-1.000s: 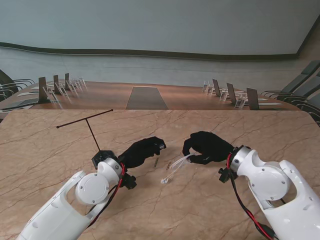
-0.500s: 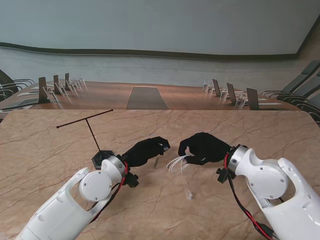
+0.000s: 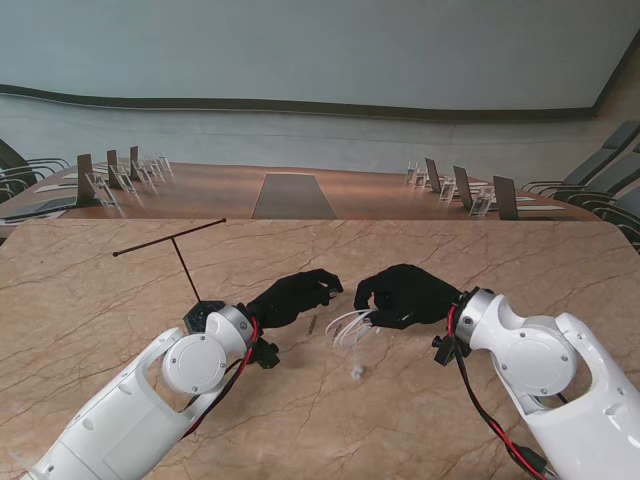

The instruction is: Take the wired earphone off the rack, coil the cable and place them on the table

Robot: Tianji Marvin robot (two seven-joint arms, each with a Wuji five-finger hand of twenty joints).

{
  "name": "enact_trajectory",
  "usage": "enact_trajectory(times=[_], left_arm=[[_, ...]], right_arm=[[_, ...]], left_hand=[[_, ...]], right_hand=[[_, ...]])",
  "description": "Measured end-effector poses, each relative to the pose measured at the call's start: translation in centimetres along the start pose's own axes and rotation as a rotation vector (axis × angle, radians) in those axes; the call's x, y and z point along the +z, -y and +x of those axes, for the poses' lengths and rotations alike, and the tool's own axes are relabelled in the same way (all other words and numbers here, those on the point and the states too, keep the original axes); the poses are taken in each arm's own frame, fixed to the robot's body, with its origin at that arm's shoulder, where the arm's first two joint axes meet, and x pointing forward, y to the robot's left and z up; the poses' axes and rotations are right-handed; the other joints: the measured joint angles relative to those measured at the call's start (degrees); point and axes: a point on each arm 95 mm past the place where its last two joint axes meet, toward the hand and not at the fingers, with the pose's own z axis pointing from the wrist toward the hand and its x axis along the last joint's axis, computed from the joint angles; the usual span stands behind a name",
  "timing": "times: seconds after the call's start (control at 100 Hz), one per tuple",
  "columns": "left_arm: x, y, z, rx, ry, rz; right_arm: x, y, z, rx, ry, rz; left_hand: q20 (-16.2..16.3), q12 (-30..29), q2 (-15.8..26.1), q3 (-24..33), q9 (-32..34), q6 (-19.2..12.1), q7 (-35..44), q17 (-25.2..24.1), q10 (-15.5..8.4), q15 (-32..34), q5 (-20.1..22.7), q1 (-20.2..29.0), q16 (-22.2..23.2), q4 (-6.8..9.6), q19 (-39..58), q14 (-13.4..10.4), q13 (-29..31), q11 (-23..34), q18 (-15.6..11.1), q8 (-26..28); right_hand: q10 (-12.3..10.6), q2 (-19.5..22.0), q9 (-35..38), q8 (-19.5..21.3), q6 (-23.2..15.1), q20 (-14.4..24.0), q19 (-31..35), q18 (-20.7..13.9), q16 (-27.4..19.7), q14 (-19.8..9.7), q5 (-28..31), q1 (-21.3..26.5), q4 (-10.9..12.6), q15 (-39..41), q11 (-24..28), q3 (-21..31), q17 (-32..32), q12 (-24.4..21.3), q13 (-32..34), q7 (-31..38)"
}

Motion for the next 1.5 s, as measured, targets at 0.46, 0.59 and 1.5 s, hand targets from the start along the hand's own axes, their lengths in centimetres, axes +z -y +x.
enact_trajectory(times=[0.46, 0.59, 1.5], left_arm=[[1.5, -1.0, 0.1, 0.034, -0.017, -0.062], [1.8, -1.8, 0.5, 0.029, -0.032, -0.096], [0.7, -4.3, 2.4, 0.074, -0.091, -0.206]], right_arm=[[0.0, -0.3, 0.6, 0.03, -0.108, 0.029], [0.2, -0.7, 0.7, 0.024, -0.128, 0.028], [0.5, -1.6, 0.4, 0.035, -0.141, 0.028]], left_hand=[[0.0, -1.6, -2.4, 0.1, 0.0, -2.2, -1.5, 3.5, -1.4, 0.8, -2.3, 3.6, 0.0, 0.0, 1.4, -1.6, 3.1, 0.0, -0.7, -1.6], [0.0, -1.6, -2.4, 0.1, 0.0, -2.3, -2.0, 3.6, -1.4, 1.9, -2.3, 3.6, 0.0, 0.0, 2.2, -1.7, 3.2, 0.0, -0.8, -1.6], [-0.9, -1.1, -2.3, 0.0, -0.8, -3.6, -2.1, 3.7, -4.2, 1.3, -3.7, 4.2, 0.6, 0.0, 2.2, -3.7, 4.5, 2.4, -1.8, -1.6]], right_hand=[[-1.3, 0.1, -0.9, 2.7, 2.5, 0.1, -0.5, -0.6, -3.3, 0.5, -0.6, 1.7, 0.0, -1.3, -2.9, -0.1, -5.6, -3.5, -4.9, 0.3], [-1.3, 0.6, -0.9, 3.9, 2.5, 0.7, -0.5, -0.6, -3.2, 0.5, -1.2, 1.8, 0.1, -1.3, -2.3, -0.4, -5.7, -3.4, -5.0, 0.2], [-0.6, 0.6, -0.9, 4.3, 2.5, 2.8, -0.6, -0.6, -2.4, 0.7, -1.2, 1.8, 0.2, -1.4, 0.1, -0.4, -6.2, -3.4, -5.4, 0.2]])
